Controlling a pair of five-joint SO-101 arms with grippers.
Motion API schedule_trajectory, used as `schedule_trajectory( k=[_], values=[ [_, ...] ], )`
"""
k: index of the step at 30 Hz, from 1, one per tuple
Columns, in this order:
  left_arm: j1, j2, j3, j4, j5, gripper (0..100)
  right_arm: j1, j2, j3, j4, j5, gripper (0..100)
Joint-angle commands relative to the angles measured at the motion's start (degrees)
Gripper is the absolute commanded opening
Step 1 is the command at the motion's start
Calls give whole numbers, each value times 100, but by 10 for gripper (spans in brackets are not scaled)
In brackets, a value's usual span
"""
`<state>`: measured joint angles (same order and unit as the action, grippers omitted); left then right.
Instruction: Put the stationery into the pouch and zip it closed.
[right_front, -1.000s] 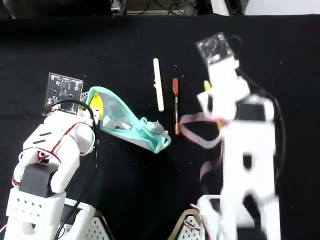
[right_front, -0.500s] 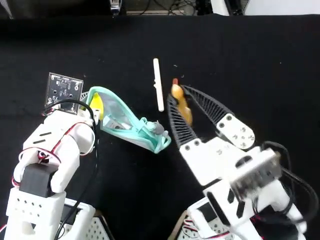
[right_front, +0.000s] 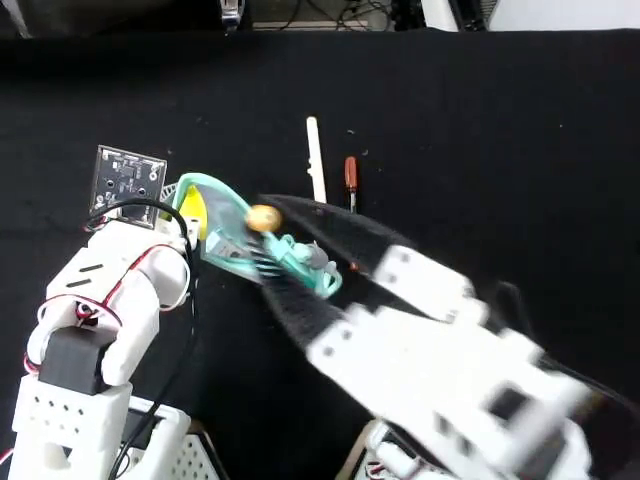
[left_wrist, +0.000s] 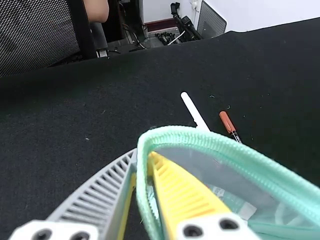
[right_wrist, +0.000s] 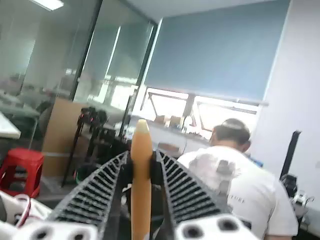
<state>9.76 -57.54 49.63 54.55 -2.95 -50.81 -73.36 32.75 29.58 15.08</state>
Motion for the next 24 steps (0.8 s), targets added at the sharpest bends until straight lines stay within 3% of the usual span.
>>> schedule_trajectory(
  k=[1, 12, 15, 20, 24],
  values=[
    [145, 158, 954, 62, 0, 32, -88, 295, 347, -501, -26, 15],
    [145, 158, 954, 62, 0, 32, 237, 48, 1886, -563, -18, 15],
    [145, 158, 963, 62, 0, 32, 422, -4, 1859, 70, -18, 32],
    [145, 158, 963, 62, 0, 32, 448, 242, 1095, 1530, -26, 239],
    [145, 158, 963, 62, 0, 32, 466, 673, -110, 2602, -35, 247]
  ],
)
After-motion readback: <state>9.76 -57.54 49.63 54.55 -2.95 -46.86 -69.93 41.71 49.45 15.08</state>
